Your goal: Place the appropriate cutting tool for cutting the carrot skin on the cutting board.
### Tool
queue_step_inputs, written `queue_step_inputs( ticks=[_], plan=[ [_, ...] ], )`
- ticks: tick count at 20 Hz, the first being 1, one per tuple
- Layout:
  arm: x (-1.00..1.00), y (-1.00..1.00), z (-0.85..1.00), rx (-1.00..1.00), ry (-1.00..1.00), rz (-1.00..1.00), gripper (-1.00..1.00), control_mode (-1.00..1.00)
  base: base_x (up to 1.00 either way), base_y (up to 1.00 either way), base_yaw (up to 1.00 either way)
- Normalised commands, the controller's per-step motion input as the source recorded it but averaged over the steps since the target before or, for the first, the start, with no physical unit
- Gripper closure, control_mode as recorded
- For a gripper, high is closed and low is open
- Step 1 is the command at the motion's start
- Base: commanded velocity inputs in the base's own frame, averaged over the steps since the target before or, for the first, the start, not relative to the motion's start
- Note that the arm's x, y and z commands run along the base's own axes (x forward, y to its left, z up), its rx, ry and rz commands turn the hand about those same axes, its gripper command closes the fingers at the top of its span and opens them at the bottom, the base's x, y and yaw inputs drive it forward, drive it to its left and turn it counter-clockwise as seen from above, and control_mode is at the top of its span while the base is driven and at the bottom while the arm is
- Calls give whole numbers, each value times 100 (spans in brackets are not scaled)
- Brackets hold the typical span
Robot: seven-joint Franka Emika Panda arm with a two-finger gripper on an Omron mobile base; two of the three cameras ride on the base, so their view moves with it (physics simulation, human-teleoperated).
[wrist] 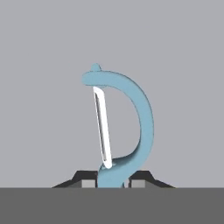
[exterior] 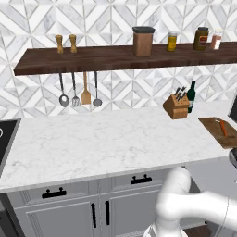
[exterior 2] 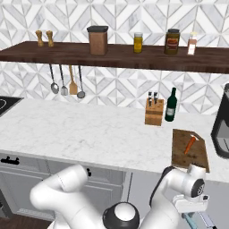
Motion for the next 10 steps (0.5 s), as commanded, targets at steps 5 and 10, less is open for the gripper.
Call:
queue_step_inputs(
  ticks=[5, 10],
  plan=[
    [-26, 32, 69, -1, -15, 6, 100, -100, 0, 0, 0],
    [-52, 2, 100, -1, -16, 10, 100, -100, 0, 0, 0]
  ],
)
